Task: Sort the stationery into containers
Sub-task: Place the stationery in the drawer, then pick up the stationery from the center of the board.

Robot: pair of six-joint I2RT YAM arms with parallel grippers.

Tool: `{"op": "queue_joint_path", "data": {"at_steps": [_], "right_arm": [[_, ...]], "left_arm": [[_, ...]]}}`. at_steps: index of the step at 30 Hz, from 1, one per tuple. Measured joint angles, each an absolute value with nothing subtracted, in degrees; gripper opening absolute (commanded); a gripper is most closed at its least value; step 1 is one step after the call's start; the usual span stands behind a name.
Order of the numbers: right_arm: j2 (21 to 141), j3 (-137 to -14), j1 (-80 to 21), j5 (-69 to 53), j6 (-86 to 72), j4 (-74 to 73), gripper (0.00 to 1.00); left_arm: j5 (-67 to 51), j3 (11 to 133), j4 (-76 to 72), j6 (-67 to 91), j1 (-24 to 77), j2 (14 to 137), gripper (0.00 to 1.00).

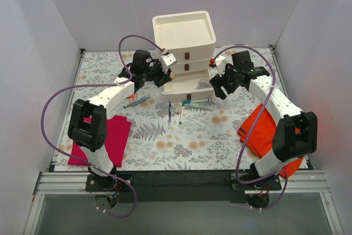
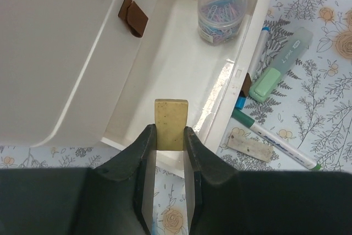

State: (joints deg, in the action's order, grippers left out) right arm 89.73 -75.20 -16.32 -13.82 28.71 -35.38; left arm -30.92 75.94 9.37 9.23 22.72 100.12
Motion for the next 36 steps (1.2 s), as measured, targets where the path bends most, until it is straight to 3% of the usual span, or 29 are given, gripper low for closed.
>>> {"op": "queue_joint_path", "data": {"at_steps": [5,12,14,17,22,24,26,29,31,36], "right_arm": [[89.7,-75.2,-16.1,-13.8,28.7,-35.4,0.81],[89.7,-75.2,-16.1,-14.2,28.7,-35.4,0.8],[89.7,-75.2,-16.1,-15.0,28.4,-35.4,0.81],[89.7,-75.2,-16.1,-15.7,28.0,-35.4,0.81],[89.8,-75.2,-16.1,-16.8,27.0,-35.4,0.8],[90.1,-75.2,-16.1,-17.0,26.9,-35.4,0.8],[90.3,-75.2,-16.1,-17.3,26.8,-35.4,0.79],[90.1,-75.1,-16.5,-18.6,26.7,-35.2,0.75],[89.2,-73.3,-17.8,-19.8,26.7,-33.6,0.74],[86.1,-65.3,-27.0,-23.4,24.8,-29.4,0.71]], "left_arm": [[-30.9,75.9,9.0,9.7,23.5,101.4,0.36],[-27.1,76.0,9.5,12.8,23.8,103.1,0.4],[-25.8,76.4,9.3,14.4,23.8,103.1,0.5],[-24.6,76.4,9.4,16.8,23.7,102.0,0.54],[-24.1,76.3,8.5,20.2,23.7,100.1,0.56],[-23.3,75.9,7.9,21.3,23.7,99.4,0.73],[-22.3,75.2,7.7,22.1,23.7,98.5,0.72],[-18.1,72.9,7.0,23.6,23.7,95.6,0.72],[-14.6,69.3,6.1,24.1,23.6,91.3,0.78],[-6.0,58.6,3.7,25.9,21.3,77.8,0.82]]}}
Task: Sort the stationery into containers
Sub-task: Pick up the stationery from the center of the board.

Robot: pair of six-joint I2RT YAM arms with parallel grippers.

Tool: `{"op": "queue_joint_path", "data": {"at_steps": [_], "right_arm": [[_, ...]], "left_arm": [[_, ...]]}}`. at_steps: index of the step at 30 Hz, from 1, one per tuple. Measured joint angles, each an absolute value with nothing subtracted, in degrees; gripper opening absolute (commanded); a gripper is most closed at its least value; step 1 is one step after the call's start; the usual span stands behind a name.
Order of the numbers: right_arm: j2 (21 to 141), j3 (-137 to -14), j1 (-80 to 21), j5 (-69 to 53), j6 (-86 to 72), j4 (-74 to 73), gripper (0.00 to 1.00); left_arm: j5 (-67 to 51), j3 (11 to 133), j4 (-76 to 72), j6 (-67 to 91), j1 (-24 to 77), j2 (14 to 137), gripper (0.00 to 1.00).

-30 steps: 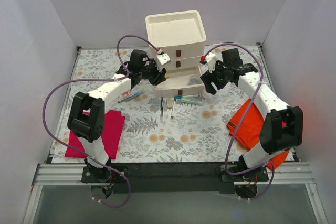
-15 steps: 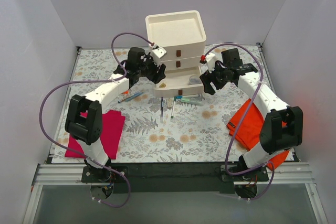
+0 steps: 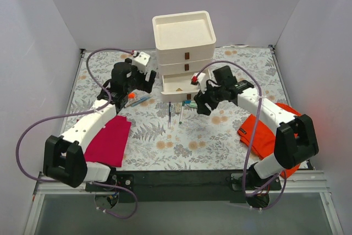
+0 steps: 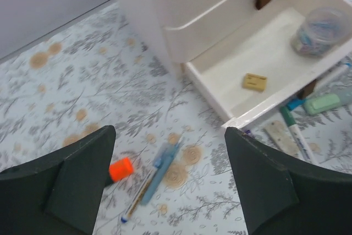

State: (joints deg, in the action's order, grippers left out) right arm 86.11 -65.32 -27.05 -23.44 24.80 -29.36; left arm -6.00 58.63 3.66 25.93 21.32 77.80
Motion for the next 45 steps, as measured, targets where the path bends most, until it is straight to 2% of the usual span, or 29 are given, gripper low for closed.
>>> {"op": "queue_joint_path", "data": {"at_steps": [8,12,19,25,35,45], "right_arm": [[94.0,-67.0,-36.9,-22.4,15.6,-21.5,0.69],[102.0,-72.3,-36.9,-16.4,4.6,-18.6,0.62],[106.3,-74.9,-37.9,-9.3,-9.1,-16.4,0.6],[108.2,-77.6,-40.2,-8.6,-12.2,-16.5,0.55],[112.8,-79.5,-40.4,-5.3,-16.3,-18.7,0.48],[114.3,-79.8,-41.2,-3.0,-17.7,-19.8,0.47]], "left_arm": [[2.7,50.4,5.2,35.0,10.7,73.7,0.79],[3.2,46.5,6.9,36.9,10.3,71.8,0.79],[3.8,41.8,5.9,35.7,11.4,62.7,0.8],[3.9,36.9,5.1,33.8,13.1,55.2,0.8],[4.8,36.7,4.5,33.8,13.3,54.8,0.8],[5.1,35.8,2.9,33.4,13.4,54.8,0.8]]}}
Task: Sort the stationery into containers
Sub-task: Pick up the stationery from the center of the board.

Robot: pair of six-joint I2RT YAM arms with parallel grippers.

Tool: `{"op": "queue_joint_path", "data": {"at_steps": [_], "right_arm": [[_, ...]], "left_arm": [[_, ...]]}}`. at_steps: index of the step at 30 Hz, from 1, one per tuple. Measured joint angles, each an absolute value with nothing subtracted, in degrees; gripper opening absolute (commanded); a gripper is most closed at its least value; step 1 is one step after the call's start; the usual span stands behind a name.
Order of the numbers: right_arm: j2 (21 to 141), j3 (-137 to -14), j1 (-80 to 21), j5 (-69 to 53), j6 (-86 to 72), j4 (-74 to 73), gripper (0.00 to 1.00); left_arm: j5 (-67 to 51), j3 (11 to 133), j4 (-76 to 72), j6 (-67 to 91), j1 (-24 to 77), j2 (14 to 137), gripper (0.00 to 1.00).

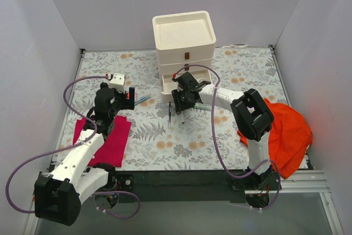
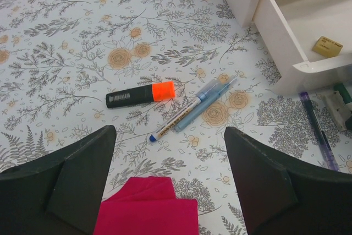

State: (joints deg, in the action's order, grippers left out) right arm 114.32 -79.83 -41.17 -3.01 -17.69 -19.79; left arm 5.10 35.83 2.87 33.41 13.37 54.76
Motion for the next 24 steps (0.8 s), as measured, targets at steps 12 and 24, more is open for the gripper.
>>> {"op": "queue_joint_path", "data": {"at_steps": [12,24], "right_arm": [[114.3,-80.1,-44.2,3.4,-17.7,-20.1,0.47],[114.4,-83.2,-44.5,7.6,-16.1,-21.0,0.47]], "left_arm": [[5.1,33.2,1.2,32.9,14.7,52.3,0.81],[5.1,33.2,-0.4,32.4,14.8,53.2,0.81]]}}
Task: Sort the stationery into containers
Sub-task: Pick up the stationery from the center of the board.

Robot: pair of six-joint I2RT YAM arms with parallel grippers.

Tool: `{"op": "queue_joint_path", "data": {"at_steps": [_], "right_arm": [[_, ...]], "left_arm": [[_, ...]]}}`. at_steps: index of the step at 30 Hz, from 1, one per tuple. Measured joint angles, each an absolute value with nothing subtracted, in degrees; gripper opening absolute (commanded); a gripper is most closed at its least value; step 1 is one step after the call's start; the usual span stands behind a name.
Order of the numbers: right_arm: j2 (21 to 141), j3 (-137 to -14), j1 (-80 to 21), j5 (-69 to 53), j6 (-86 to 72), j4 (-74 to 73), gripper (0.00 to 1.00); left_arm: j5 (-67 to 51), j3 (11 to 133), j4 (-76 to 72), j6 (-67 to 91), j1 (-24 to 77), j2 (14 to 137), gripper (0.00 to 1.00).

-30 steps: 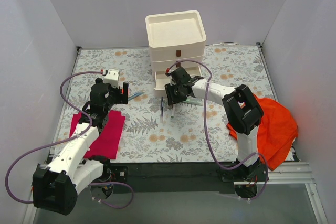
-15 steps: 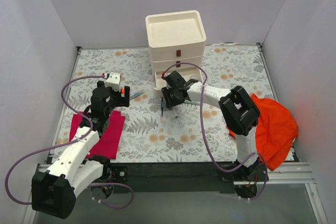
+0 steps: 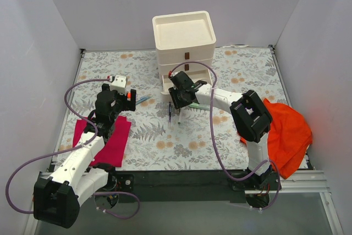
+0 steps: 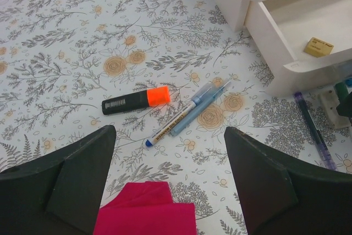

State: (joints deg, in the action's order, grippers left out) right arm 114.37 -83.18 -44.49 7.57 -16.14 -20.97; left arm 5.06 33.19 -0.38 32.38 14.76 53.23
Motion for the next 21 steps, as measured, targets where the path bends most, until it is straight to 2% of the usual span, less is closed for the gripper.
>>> {"op": "queue_joint_path", "data": {"at_steps": [16,17,18,19,21], "right_arm": [[116.7,-83.3,-44.8,4.3,-15.3,-20.5,0.45],[117.2,-83.4,-44.8,4.3,-15.3,-20.4,0.42],[117.6,-83.7,-45.0,4.4,-15.3,-20.3,0.31],[117.9,-84.1,-45.1,4.6,-15.4,-20.2,0.02],[118.4,-84.6,-45.3,4.9,-15.1,-19.8,0.01]], "left_arm": [[4.9,33.1,-1.3,32.4,14.8,53.4,0.81],[5.0,33.0,-1.4,32.4,14.8,53.4,0.81],[5.0,32.8,-1.5,32.4,14.8,53.4,0.81],[5.0,32.7,-1.6,32.4,14.8,53.4,0.81],[5.0,32.3,-1.5,32.4,14.8,53.4,0.81]]}}
